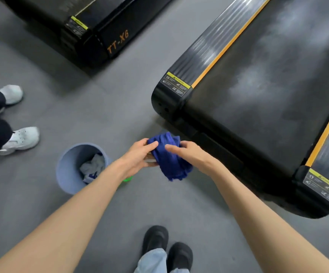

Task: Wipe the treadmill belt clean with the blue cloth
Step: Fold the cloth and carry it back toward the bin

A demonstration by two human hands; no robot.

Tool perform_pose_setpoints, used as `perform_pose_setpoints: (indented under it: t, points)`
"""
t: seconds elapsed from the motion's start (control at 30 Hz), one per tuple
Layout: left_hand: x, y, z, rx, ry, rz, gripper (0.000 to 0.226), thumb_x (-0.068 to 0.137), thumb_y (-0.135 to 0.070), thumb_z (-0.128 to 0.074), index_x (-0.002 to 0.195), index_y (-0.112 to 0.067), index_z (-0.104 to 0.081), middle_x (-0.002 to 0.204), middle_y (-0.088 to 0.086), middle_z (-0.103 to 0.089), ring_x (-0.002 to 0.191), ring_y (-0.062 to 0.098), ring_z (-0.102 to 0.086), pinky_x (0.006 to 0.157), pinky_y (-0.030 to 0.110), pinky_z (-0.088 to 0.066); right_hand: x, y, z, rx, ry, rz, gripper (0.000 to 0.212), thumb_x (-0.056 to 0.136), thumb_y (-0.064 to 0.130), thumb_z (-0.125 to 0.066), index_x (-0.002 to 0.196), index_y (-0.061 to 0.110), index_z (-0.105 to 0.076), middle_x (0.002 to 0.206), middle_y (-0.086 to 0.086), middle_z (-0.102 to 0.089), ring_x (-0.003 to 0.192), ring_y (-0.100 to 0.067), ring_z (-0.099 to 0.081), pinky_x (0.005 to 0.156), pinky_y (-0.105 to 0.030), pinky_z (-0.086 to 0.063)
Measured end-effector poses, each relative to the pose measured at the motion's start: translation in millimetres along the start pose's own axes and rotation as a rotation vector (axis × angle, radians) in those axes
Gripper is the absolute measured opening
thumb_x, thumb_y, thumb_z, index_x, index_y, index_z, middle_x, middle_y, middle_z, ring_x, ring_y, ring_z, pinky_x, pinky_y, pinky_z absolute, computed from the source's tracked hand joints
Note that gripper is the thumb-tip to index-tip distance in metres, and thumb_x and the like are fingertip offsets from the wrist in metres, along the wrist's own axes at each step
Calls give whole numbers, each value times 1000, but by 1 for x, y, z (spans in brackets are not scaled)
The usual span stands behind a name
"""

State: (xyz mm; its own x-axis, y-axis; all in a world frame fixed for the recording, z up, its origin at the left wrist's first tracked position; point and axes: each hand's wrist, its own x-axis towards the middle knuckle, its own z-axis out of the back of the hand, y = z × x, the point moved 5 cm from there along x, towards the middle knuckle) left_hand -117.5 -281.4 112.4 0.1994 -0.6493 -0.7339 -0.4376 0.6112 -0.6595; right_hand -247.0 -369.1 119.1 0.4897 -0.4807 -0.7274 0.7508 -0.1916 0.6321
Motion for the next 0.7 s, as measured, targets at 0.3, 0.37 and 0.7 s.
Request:
perform_pose_setpoints:
  t: [0.3, 0.37, 0.7]
  points:
    - [-32, 94, 127, -201, -369, 17, 9, 98, -11, -41, 95, -16, -47, 98, 13, -57, 79, 23, -59, 67, 41, -52, 26, 18, -148, -384, 172, 260, 31, 88, 22, -55, 115, 9, -46, 106, -12, -60, 97, -30, -55, 74, -29, -38]
    - [-30, 118, 153, -245, -481, -6, 23, 94, -3, -46, 91, -22, -33, 96, 9, -50, 80, 23, -56, 65, 42, -51, 41, 15, -185, -428, 153, 303, 31, 89, 19, -51, 118, 10, -42, 113, -15, -59, 101, -34, -54, 77, -32, -37]
    - [3, 220, 282, 82, -481, -91, 50, 64, -8, -76, 103, -24, -50, 116, 10, -50, 97, 19, -58, 88, 33, -50, 127, -23, -338, -310, 95, 278, 27, 87, 9, -55, 112, 2, -51, 84, -4, -54, 85, -24, -48, 76, -29, -38]
